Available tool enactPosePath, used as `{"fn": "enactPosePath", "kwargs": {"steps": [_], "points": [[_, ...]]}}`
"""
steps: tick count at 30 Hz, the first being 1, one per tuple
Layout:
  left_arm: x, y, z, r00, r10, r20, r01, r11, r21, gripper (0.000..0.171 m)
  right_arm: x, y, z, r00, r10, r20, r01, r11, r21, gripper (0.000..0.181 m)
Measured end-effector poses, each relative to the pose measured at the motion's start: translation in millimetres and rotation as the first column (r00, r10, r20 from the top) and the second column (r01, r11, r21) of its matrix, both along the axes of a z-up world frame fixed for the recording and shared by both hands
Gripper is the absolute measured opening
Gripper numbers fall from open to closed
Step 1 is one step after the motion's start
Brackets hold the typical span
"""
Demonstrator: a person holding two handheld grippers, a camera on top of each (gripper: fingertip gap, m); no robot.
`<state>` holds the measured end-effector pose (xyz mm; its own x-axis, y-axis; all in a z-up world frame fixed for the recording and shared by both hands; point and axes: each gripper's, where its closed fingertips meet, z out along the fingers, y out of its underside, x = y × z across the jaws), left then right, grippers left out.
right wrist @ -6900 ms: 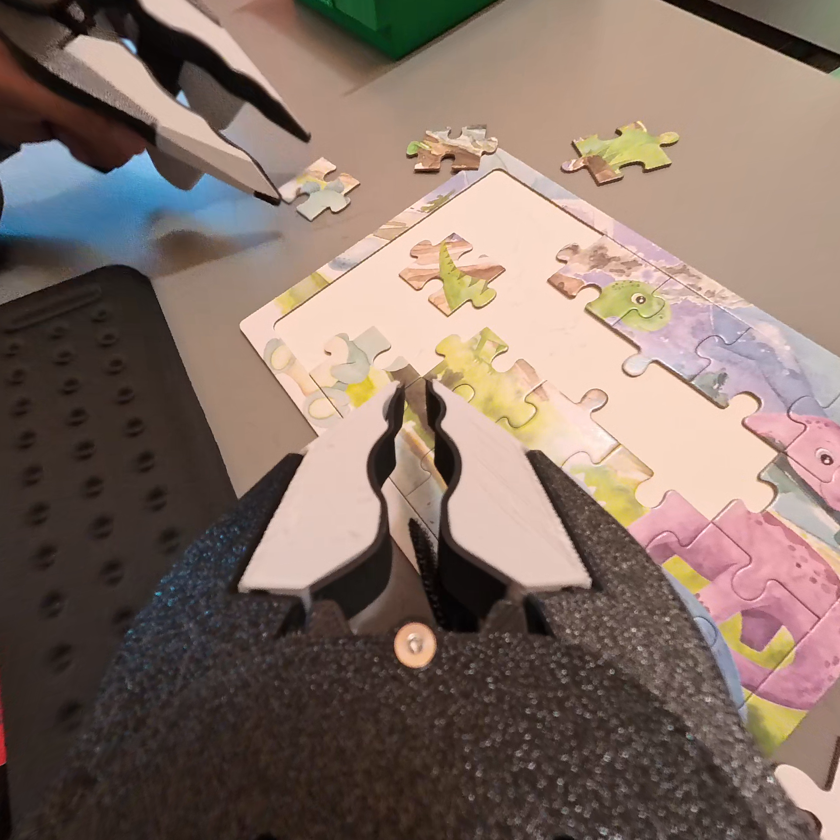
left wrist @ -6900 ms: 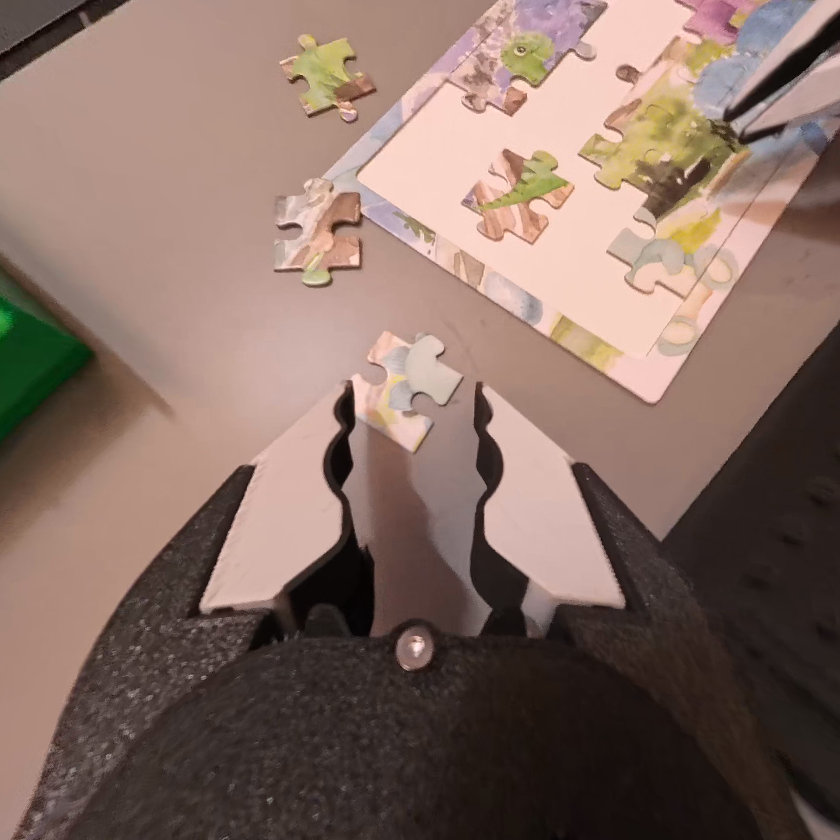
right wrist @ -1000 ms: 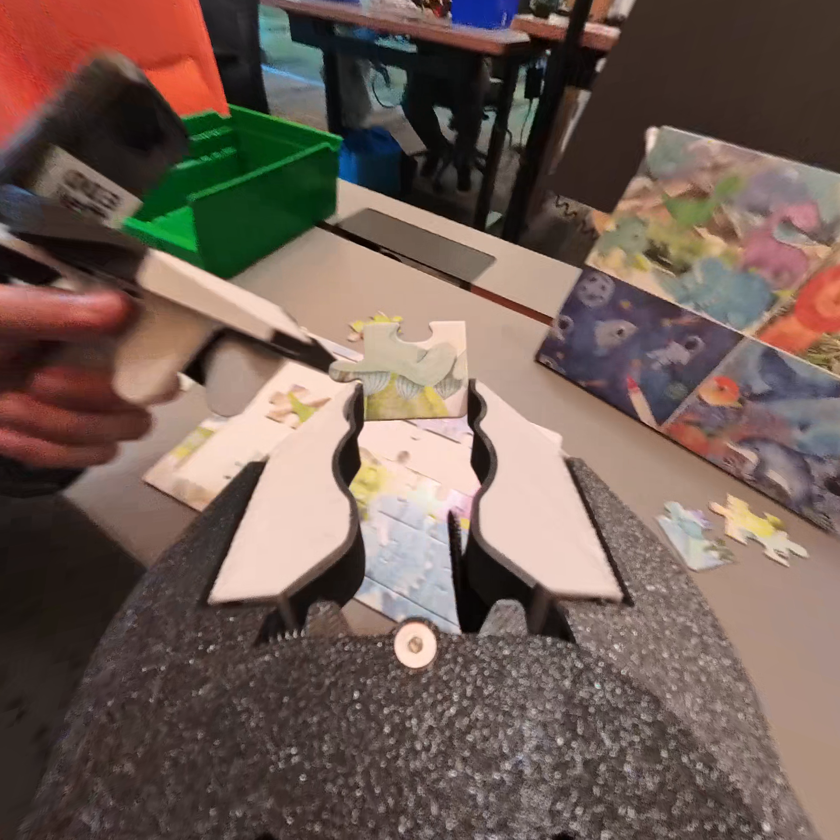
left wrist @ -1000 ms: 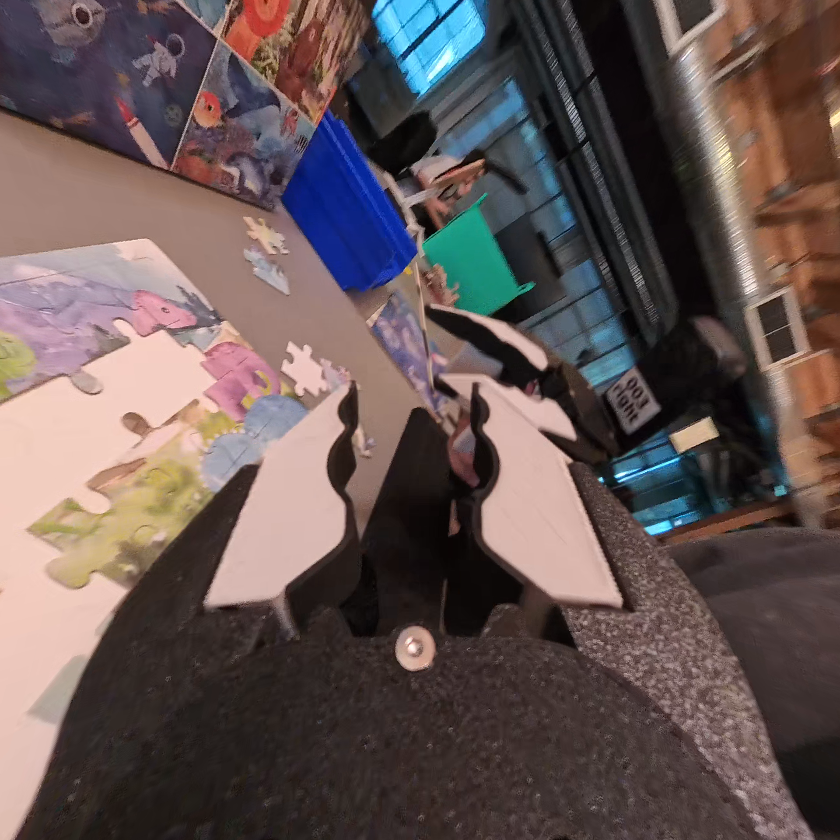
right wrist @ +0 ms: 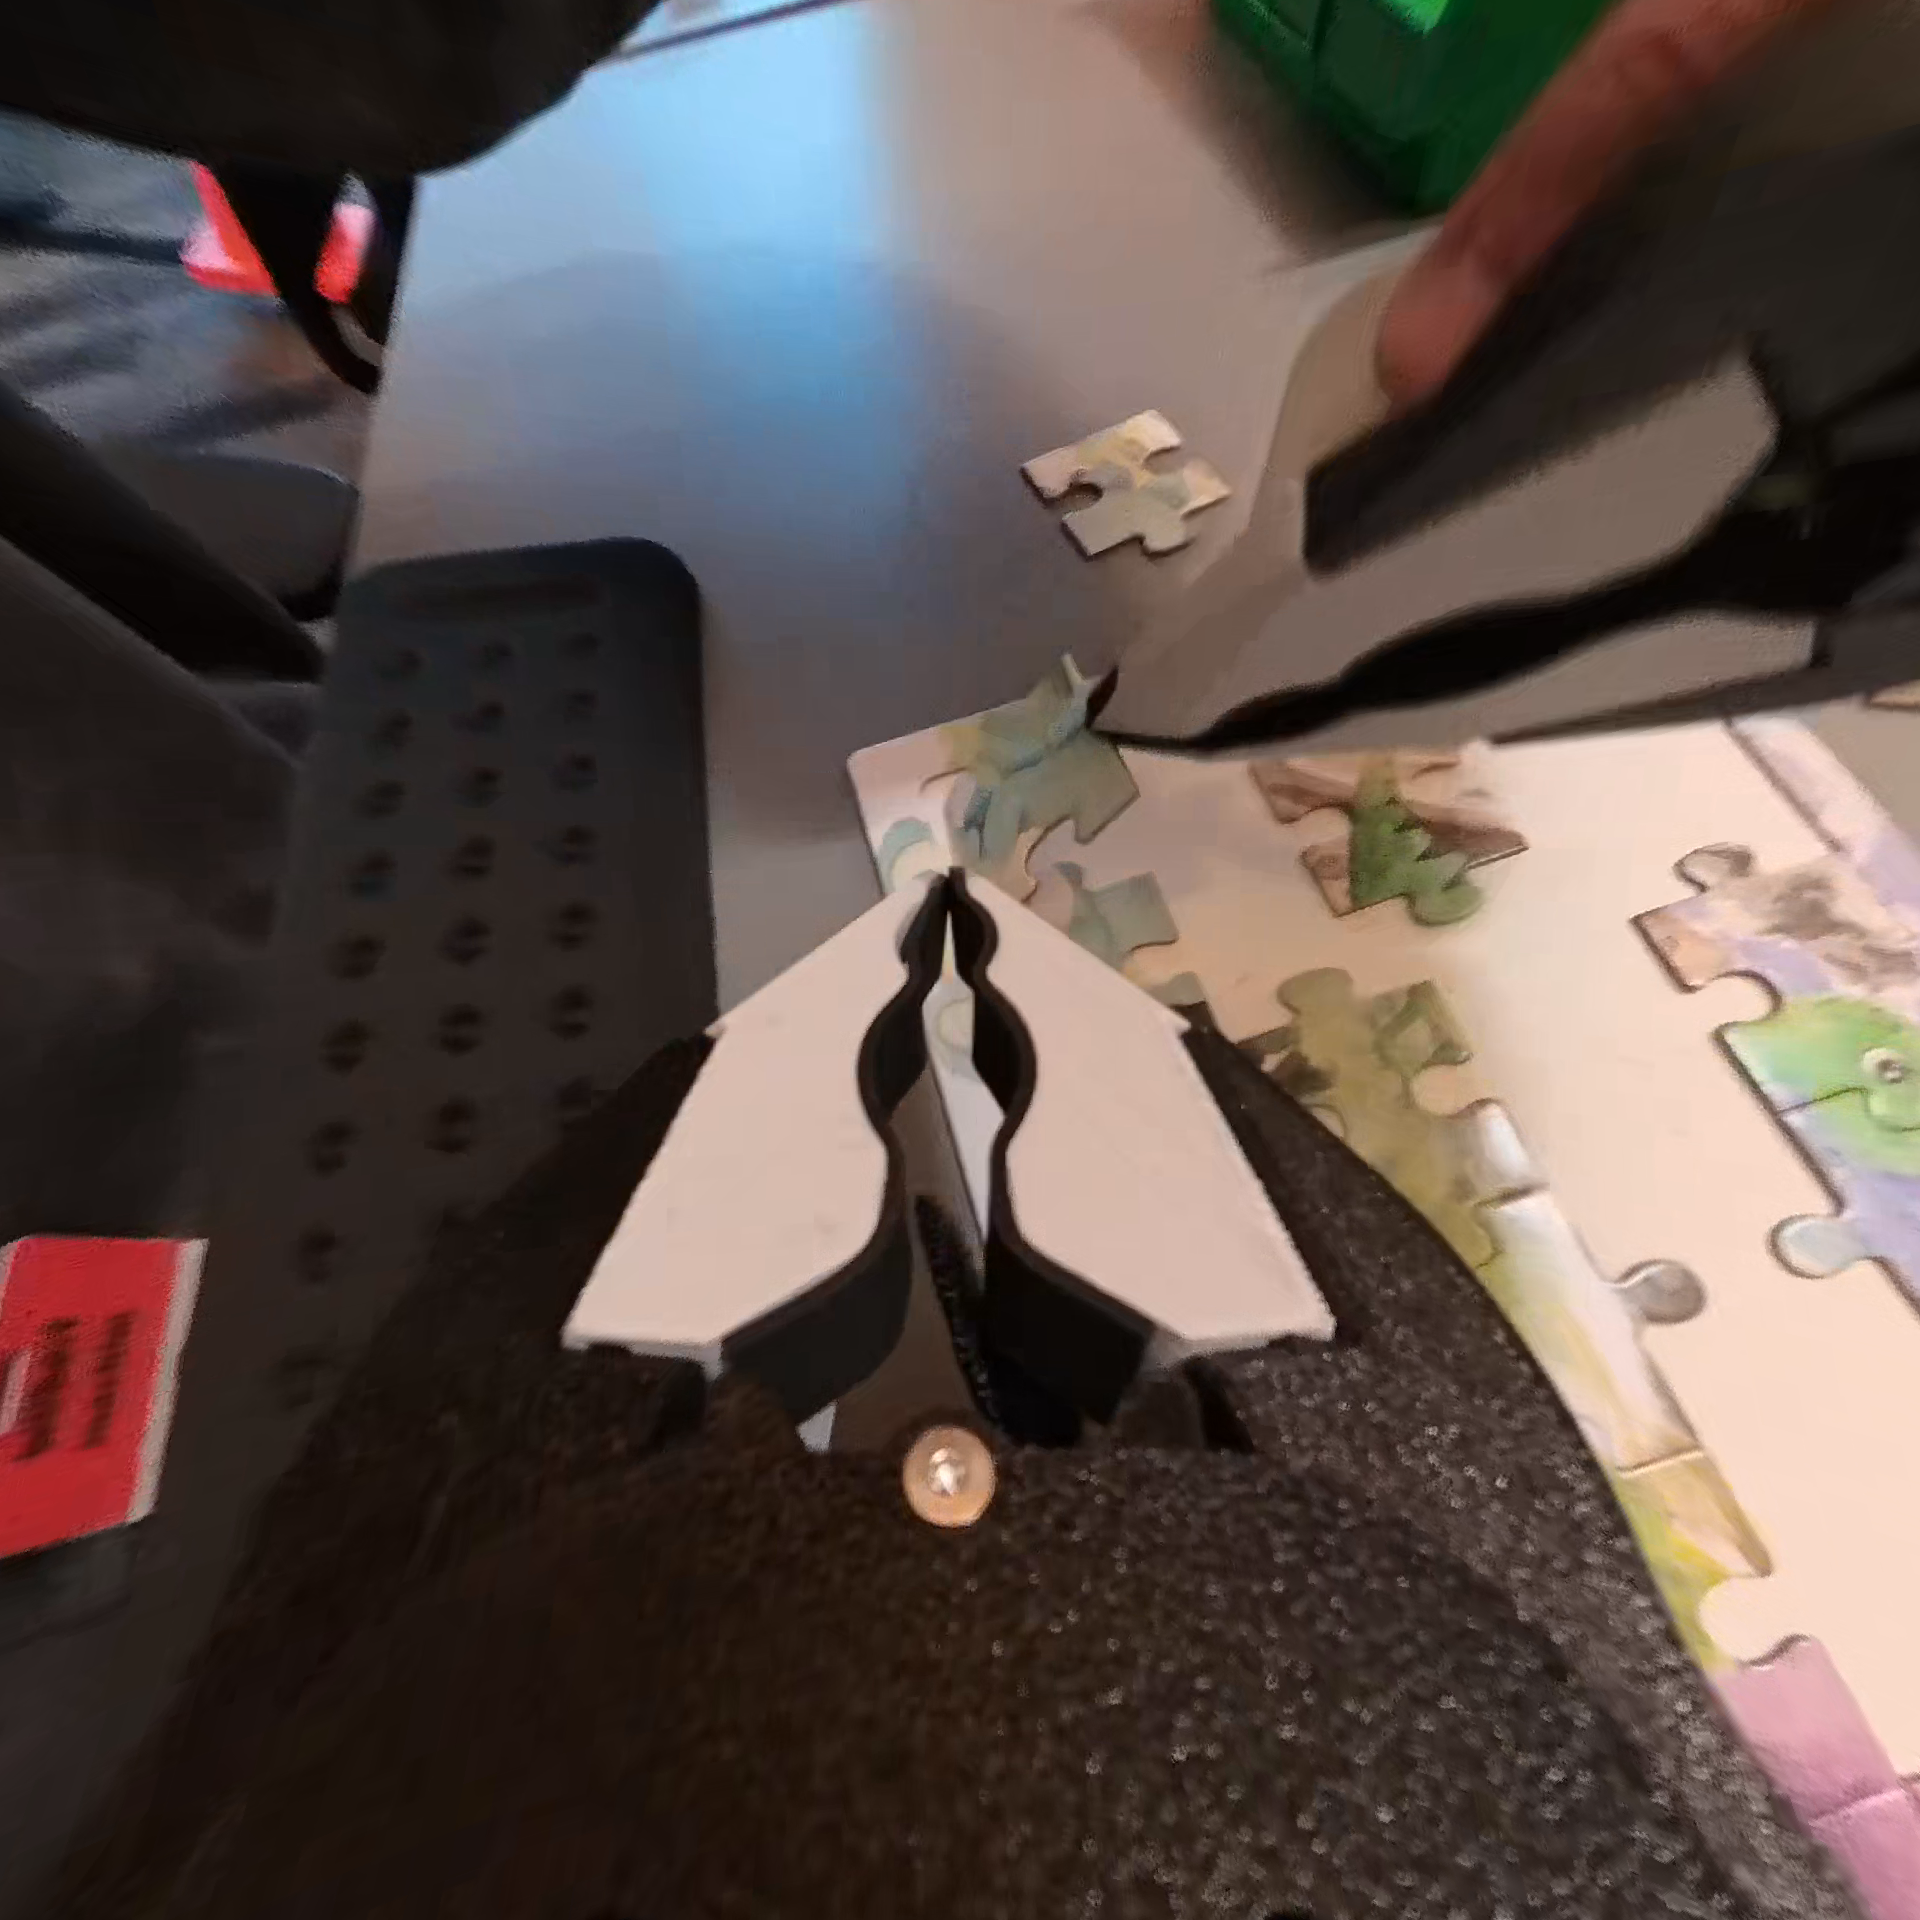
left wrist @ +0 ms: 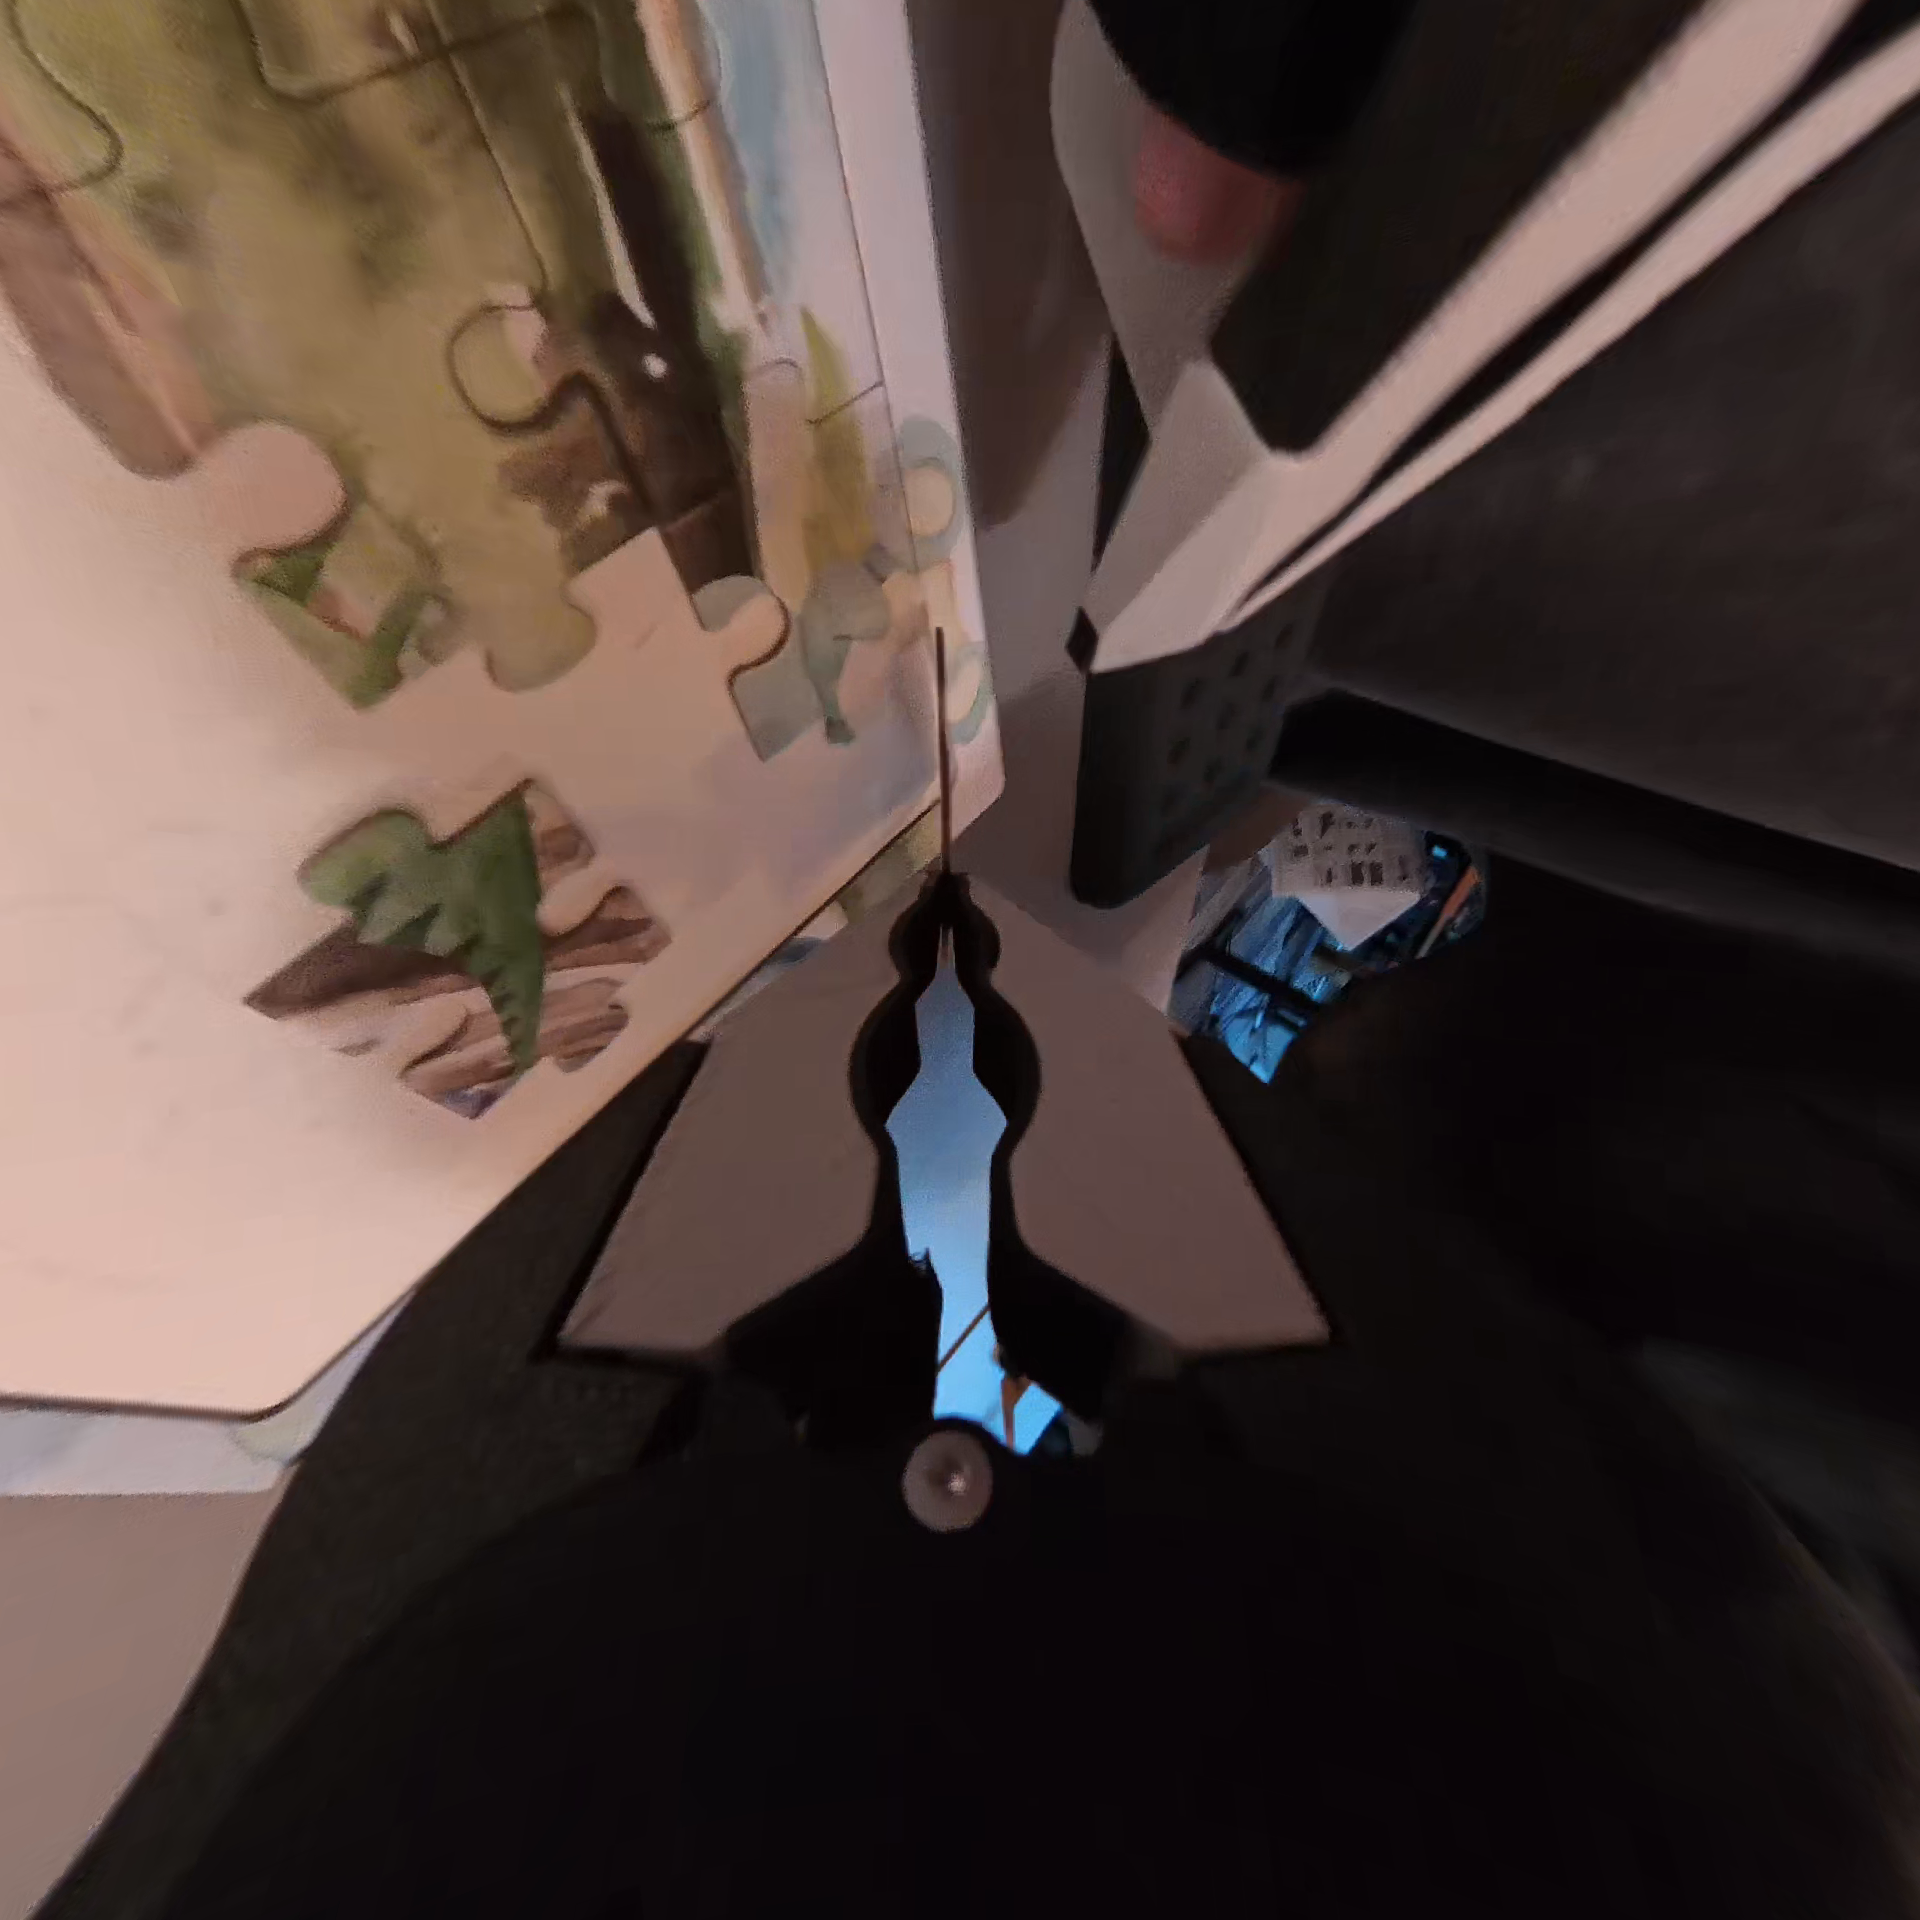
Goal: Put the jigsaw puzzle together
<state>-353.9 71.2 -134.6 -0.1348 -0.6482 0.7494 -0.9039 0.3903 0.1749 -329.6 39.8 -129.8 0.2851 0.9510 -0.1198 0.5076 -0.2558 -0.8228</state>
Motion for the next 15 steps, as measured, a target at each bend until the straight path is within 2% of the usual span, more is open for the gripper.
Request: {"fn": "enactPosePath", "kwargs": {"steps": [4, 10, 15], "points": [[0.5, 3.0, -4.3, 0.998, -0.033, -0.048, 0.033, 0.999, -0.003, 0.001, -4.6, 7.1, -8.4, 0.997, -0.021, 0.069, 0.015, 0.995, 0.095, 0.0], [1.5, 0.3, -5.4, 0.998, -0.027, -0.056, 0.025, 0.999, -0.032, 0.001, -10.6, 17.4, -15.7, 0.992, -0.043, 0.118, 0.029, 0.992, 0.124, 0.0], [-0.5, -3.6, -0.9, 0.998, -0.014, -0.056, 0.01, 0.998, -0.068, 0.001, -15.0, 13.5, -19.1, 0.991, -0.02, 0.131, 0.007, 0.995, 0.104, 0.0]]}}
